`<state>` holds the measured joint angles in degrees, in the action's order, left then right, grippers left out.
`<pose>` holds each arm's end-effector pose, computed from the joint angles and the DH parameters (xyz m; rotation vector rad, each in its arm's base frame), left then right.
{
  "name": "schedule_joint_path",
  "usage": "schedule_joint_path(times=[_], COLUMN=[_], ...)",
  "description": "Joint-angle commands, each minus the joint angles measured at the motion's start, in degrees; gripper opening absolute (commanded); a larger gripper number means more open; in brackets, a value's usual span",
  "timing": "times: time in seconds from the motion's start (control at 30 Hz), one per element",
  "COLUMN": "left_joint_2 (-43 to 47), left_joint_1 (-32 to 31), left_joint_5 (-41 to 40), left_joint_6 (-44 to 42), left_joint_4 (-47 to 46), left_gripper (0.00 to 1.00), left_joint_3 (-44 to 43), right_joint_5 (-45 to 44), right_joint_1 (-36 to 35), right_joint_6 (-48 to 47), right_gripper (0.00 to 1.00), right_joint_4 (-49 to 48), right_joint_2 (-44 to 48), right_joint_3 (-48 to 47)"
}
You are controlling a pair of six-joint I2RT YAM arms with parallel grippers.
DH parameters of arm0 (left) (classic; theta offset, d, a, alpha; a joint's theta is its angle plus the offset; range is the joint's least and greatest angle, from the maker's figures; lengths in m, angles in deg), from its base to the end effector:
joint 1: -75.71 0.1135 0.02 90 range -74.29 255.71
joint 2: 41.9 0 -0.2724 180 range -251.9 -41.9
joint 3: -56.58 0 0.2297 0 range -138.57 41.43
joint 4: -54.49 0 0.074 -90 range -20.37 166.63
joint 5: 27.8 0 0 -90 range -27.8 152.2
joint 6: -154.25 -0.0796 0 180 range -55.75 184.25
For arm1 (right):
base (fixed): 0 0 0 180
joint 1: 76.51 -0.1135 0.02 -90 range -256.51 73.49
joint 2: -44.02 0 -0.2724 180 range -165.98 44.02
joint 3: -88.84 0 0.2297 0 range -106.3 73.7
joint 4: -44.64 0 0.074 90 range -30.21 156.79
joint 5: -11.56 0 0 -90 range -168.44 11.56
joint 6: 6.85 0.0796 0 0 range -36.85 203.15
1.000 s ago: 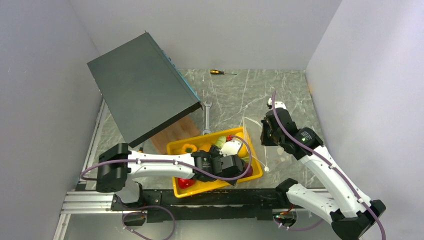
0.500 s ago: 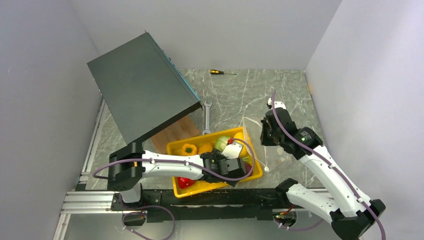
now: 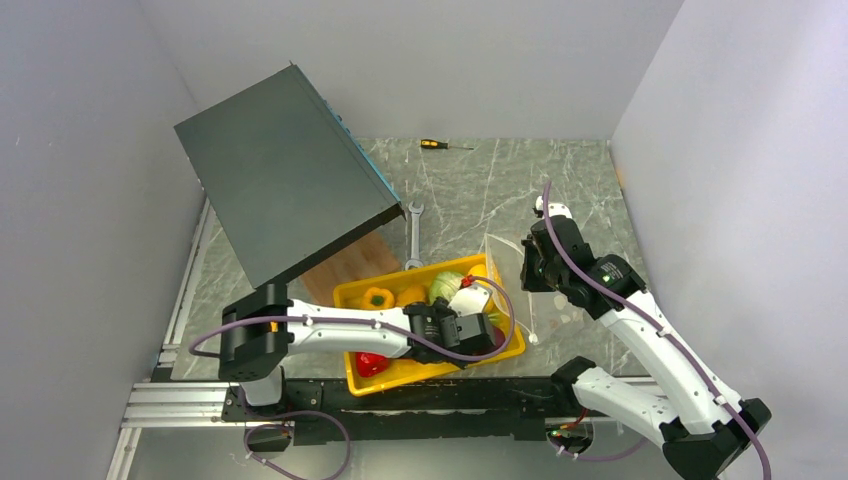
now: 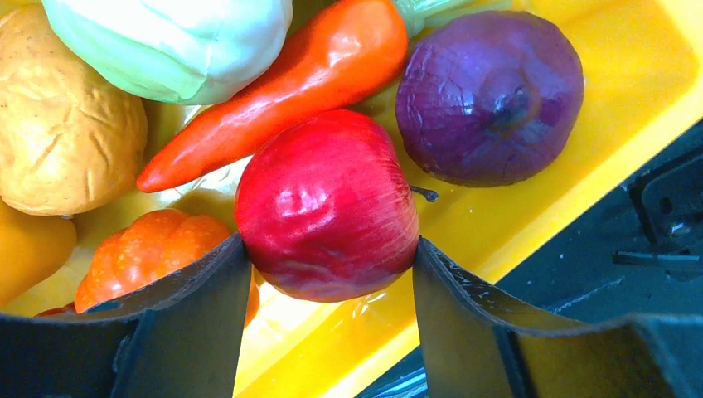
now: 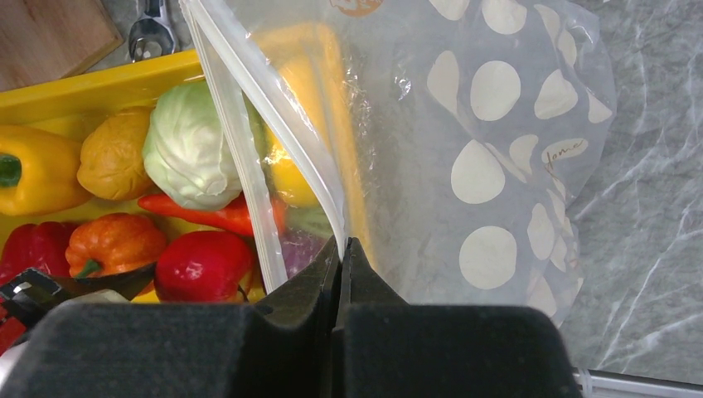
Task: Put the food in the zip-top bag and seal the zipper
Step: Pick up the fake fruit from the bin, then place the fake fruit in the zipper food storage bag.
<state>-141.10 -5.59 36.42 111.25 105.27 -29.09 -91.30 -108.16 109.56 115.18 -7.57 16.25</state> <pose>0.0872 -0.3408 0.1974 0.6212 2.4615 -0.2673 0.1486 0.0708 0.2939 -0.0102 2.4156 0.1938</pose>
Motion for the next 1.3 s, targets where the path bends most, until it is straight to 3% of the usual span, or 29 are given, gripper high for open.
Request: schedule_joint_path(times=[0.0, 0.33, 0.67, 0.97, 1.27], left_joint_2=[7.09, 17.78, 19.08, 9.39, 3.79], left_joint_1=[0.08, 0.56, 14.62, 16.61, 16.82], left_joint_5=[2.07, 5.17, 29.28, 31.96, 30.47], left_joint_6=[-4.05, -11.27, -8.08, -7.97, -6.36], left_joint_4=[-2.06, -10.32, -26.54, -22.53, -19.59], left_gripper=[0.52, 0.31, 0.27, 0.24, 0.24], left_joint_3=[-0.89, -1.24, 1.87, -6.88, -8.54], right_joint_5=[0.97, 1.59, 3.95, 7.15, 8.89], right_joint_1=[-0.02, -0.06, -0.1, -0.11, -0.07], right_joint_6=[-0.29, -0.63, -1.37, -0.59, 0.96], right_gripper=[0.0, 0.0, 0.0, 0.0, 0.0], right_joint_4=[-1.87, -2.33, -3.14, -4.57, -6.11], right_joint_2=[0.82, 0.56, 1.85, 3.01, 5.5], right_joint_3=[-0.05, -0.03, 0.23, 0.25, -0.03])
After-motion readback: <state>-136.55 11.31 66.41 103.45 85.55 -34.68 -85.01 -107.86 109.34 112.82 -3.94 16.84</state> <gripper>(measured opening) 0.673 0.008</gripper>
